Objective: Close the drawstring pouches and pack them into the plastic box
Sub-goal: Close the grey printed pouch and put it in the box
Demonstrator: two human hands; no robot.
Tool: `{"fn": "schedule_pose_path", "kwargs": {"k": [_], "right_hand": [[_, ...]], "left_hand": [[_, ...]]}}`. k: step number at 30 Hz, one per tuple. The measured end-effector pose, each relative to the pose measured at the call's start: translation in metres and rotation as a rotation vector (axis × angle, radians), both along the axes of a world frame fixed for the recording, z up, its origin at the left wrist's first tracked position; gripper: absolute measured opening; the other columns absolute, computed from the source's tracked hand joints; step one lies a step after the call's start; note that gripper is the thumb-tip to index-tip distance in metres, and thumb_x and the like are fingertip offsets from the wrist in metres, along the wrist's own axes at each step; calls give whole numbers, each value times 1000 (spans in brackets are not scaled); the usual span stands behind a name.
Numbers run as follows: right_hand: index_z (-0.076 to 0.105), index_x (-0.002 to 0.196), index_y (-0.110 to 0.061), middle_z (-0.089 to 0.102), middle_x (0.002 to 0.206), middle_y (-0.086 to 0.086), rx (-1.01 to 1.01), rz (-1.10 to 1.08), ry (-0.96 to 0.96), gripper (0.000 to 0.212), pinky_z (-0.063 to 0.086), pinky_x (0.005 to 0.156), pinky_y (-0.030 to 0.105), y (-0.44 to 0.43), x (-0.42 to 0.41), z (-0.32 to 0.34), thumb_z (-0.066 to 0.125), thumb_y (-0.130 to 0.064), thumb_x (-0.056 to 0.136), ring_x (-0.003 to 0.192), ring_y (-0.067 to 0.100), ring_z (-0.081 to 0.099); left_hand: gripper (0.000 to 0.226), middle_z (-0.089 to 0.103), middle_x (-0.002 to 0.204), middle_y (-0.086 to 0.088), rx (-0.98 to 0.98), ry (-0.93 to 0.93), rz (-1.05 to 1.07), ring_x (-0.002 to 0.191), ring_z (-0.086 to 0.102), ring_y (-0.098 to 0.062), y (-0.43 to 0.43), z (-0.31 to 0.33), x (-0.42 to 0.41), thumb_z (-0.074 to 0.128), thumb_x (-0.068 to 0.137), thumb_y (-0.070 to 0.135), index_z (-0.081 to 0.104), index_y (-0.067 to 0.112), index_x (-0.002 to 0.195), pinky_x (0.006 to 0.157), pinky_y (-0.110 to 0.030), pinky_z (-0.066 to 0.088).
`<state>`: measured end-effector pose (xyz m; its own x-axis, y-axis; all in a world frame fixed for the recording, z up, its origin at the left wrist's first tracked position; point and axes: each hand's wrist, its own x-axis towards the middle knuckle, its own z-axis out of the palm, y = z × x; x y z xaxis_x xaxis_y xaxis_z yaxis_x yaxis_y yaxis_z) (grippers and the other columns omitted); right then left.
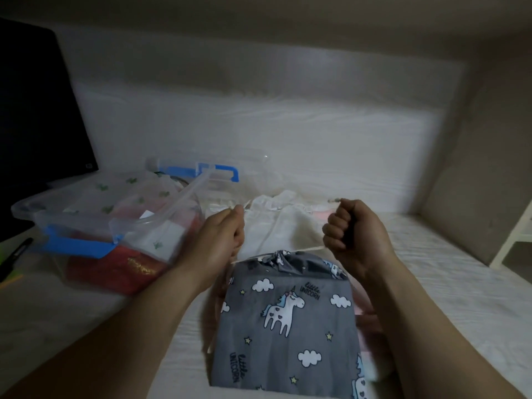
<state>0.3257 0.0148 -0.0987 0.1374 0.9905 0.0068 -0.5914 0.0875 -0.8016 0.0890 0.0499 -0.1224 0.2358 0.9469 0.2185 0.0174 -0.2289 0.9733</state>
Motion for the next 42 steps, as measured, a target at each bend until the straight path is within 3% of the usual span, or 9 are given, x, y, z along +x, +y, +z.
{"fn": "schedule_pose_path", "kwargs": {"k": [4, 9, 15, 19, 23, 27, 33, 37, 42], "right_hand": [[64, 74, -13, 65, 77, 6, 179, -22, -346, 44, 54, 79, 33, -1, -19, 6, 41, -28, 108, 84, 22, 68], [75, 118, -38, 70, 131, -14, 293, -19, -840, 40, 39, 113, 41, -14, -35, 9, 37, -43, 109, 130, 3, 57], [72, 124, -38, 69, 105, 35, 331, -31, -897, 36, 51, 103, 42, -21, -42, 11, 39, -42, 110, 93, 23, 75], [70, 129, -39, 74, 125, -1, 303, -46, -903, 37, 42, 115, 44, -18, -40, 7, 40, -47, 108, 127, 3, 61], [68, 127, -47, 66, 132, -21, 313, -31, -902, 37, 54, 85, 15, -23, -47, 11, 37, -50, 107, 119, -8, 60], [68, 129, -45, 64, 133, -27, 338, -1, -867, 37, 43, 77, -3, -30, -54, 16, 37, -45, 109, 118, -20, 54], [64, 125, -23, 69, 125, 2, 98, -231, -757, 37, 56, 95, 36, -5, -45, 0, 40, -46, 109, 108, 14, 69], [70, 95, -7, 76, 93, 11, -128, -143, -884, 30, 51, 69, 28, -5, -38, -8, 56, -33, 103, 74, 19, 68], [71, 94, 1, 68, 87, 22, -33, 16, -914, 36, 41, 77, 41, -9, -38, -8, 73, -35, 89, 78, 28, 57]], "left_hand": [[35, 49, 60, 11, 223, 309, -55, 54, 43, -6, -4, 14, 14, 52, 107, 36, 58, 11, 83, 60, -30, 35], [11, 68, 68, 11, 311, 426, -255, 62, 60, -3, -12, 22, 44, 62, 103, 27, 71, 23, 107, 64, -22, 47], [22, 60, 58, 5, 305, 337, -217, 54, 53, -4, -9, 24, 50, 54, 107, 22, 73, 17, 97, 61, -22, 42], [14, 61, 60, 4, 294, 305, -242, 61, 58, -11, -5, 14, 43, 58, 105, 28, 68, 22, 114, 65, -31, 47], [18, 67, 67, 14, 280, 385, -285, 61, 62, -4, -8, 12, 47, 68, 99, 28, 67, 25, 117, 65, -19, 48], [11, 75, 88, 5, 371, 534, -234, 81, 71, -10, -6, 9, 53, 63, 99, 37, 71, 32, 103, 82, -37, 57], [28, 51, 50, 1, 80, 85, -185, 43, 44, -10, -2, 8, 52, 50, 108, 21, 69, 10, 90, 47, -21, 37], [26, 43, 52, -2, -156, -224, -209, 37, 24, -11, 8, 7, 45, 48, 109, 20, 67, 5, 99, 40, -17, 18], [25, 45, 53, 0, -160, -314, -195, 37, 22, -10, 13, 5, 42, 47, 110, 22, 65, 5, 103, 41, -19, 14]]}}
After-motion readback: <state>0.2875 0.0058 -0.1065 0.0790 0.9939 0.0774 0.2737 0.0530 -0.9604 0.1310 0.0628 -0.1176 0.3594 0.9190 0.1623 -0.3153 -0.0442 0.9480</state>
